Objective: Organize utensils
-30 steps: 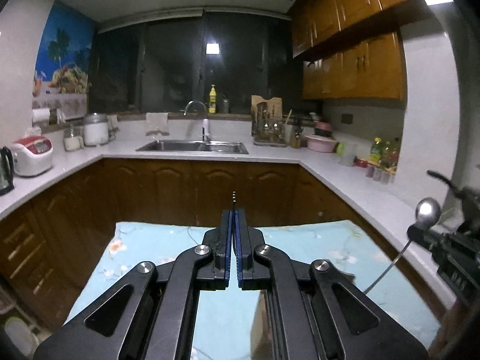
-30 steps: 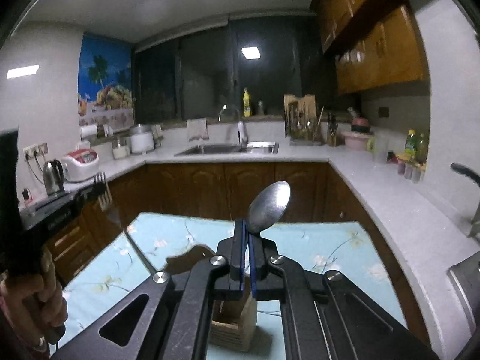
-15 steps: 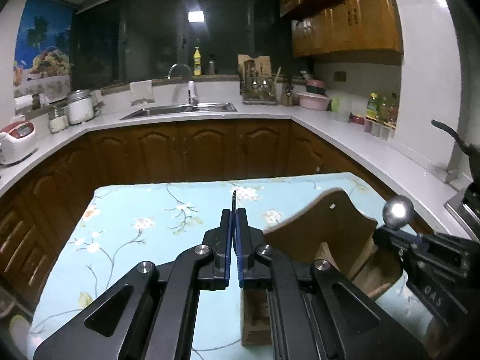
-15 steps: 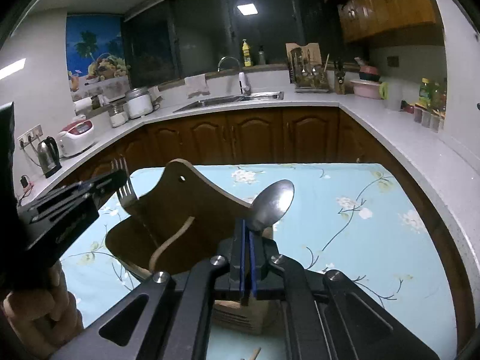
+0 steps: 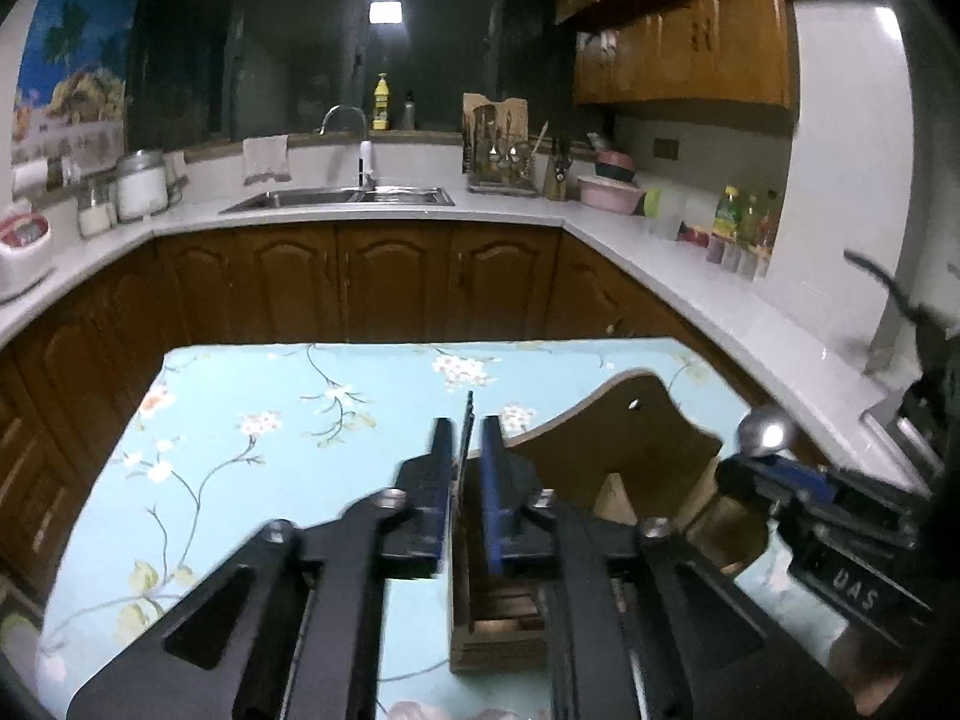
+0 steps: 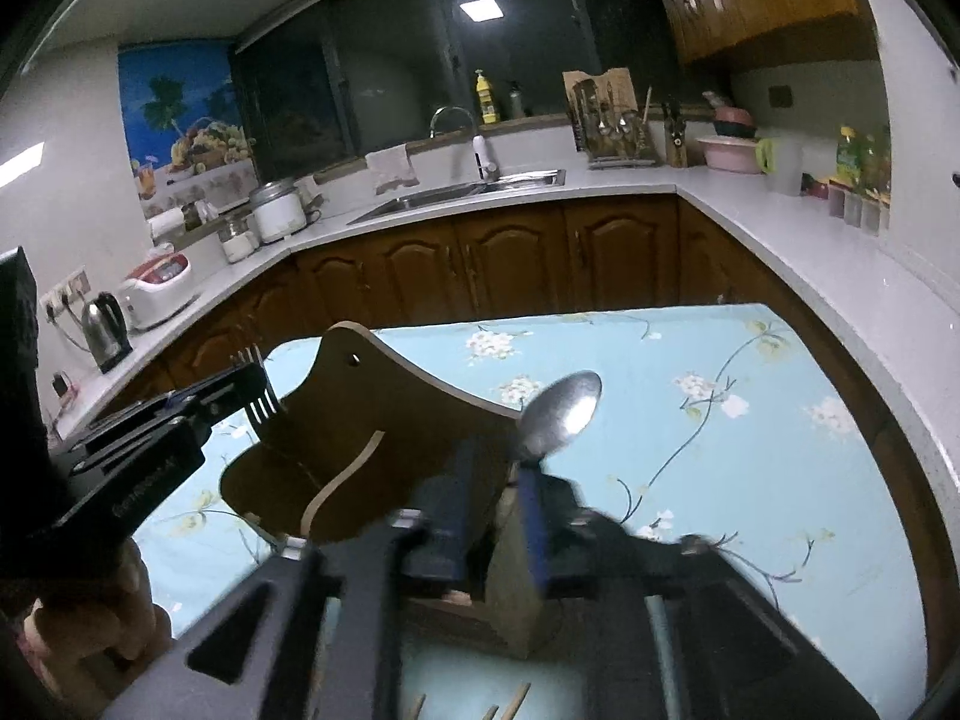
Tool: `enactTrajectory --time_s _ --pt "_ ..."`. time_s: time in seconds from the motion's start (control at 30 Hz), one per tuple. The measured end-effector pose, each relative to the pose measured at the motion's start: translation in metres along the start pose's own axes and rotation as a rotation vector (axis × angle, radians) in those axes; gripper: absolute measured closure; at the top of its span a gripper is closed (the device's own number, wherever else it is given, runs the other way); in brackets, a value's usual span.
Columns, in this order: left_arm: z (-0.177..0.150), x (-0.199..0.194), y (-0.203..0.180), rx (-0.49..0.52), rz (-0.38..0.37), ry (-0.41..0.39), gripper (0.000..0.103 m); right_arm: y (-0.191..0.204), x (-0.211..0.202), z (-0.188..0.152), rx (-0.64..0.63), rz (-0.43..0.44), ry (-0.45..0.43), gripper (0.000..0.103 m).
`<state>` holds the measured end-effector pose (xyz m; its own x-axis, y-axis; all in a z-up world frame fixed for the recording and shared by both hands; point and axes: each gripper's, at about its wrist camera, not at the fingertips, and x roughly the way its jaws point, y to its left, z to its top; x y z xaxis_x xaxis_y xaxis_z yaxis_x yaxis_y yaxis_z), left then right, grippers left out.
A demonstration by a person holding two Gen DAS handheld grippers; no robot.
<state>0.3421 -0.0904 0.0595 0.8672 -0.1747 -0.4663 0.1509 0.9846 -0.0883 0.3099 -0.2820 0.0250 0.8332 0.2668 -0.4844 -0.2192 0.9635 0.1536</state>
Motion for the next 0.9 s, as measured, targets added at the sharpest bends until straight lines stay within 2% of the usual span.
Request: enactTrajectory --time_s 0.03,0.07,0.1,0.17,0.2,0.23,0.27,0.33,0.37,0.43,0.7,0.9 --pt "0.001 -0.005 0.003 -0.015 -0.006 -0.01 0.067 -0.003 -0.004 0.001 0.014 0.006 -0.009 0.059" --pt "0.002 -0.012 0.005 -0.025 -0.01 -0.024 0.052 -0.004 -0.008 0.0 0.027 0.008 -0.017 0.054" --pt "0.002 -0.016 0.006 -0.029 -0.01 -0.035 0.048 -0.005 -0.012 0.0 0.039 0.012 -0.023 0.049" --pt "0.003 -0.03 0.011 -0.037 -0.012 -0.043 0.035 -0.008 -0.021 -0.002 0.054 0.016 -0.028 0.048" --pt "0.002 -0.036 0.015 -0.044 -0.014 -0.044 0.031 -0.01 -0.027 -0.003 0.065 0.012 -0.031 0.044" --pt "0.001 -0.044 0.019 -0.055 -0.009 -0.045 0.02 -0.013 -0.032 -0.004 0.077 0.015 -0.035 0.038" --pt "-0.001 -0.055 0.024 -0.07 0.005 -0.052 0.014 -0.016 -0.039 -0.006 0.095 0.03 -0.043 0.033" --pt "-0.009 -0.073 0.033 -0.089 0.014 -0.07 0.01 -0.021 -0.057 -0.014 0.131 0.052 -0.067 0.015" --pt "-0.014 -0.082 0.038 -0.096 0.016 -0.072 0.005 -0.023 -0.068 -0.019 0.141 0.056 -0.086 0.013" --pt "-0.028 -0.101 0.047 -0.117 0.02 -0.073 0.003 -0.024 -0.088 -0.03 0.146 0.049 -0.11 0.009" --pt "-0.097 -0.147 0.067 -0.194 0.009 0.02 0.001 -0.019 -0.147 -0.073 0.147 0.017 -0.128 0.008" --pt "-0.135 -0.162 0.071 -0.248 -0.008 0.097 0.001 -0.018 -0.17 -0.111 0.167 0.001 -0.07 0.008"
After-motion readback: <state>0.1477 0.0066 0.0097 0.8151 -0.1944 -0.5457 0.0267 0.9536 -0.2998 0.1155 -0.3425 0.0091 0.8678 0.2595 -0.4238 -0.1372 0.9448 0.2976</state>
